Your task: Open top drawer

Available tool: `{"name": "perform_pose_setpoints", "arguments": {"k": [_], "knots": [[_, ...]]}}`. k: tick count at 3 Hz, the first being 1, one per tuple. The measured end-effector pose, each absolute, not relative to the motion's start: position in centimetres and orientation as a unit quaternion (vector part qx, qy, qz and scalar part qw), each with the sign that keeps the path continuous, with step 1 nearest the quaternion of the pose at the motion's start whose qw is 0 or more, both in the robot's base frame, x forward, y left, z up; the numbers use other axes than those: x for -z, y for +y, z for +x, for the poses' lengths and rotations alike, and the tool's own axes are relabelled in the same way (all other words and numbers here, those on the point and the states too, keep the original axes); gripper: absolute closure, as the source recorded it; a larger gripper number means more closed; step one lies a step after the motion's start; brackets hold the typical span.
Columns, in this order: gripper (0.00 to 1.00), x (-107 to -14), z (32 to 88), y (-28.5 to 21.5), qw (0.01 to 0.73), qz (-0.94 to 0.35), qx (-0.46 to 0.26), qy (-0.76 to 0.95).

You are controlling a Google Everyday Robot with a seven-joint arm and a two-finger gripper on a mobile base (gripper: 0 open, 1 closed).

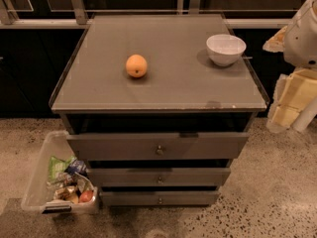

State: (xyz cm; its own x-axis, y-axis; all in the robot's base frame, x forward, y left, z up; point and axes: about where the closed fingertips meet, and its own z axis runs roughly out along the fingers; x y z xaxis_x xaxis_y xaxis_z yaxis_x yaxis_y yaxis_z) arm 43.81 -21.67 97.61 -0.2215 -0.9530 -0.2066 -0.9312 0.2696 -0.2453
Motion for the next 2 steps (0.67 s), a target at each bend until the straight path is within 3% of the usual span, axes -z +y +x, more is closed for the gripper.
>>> {"name": "perform_pose_setpoints", "arguments": {"k": [2], "knots": [[0.0, -96.1, 42.4, -21.9, 0.183, -0.587, 0.019, 0.789]]}}
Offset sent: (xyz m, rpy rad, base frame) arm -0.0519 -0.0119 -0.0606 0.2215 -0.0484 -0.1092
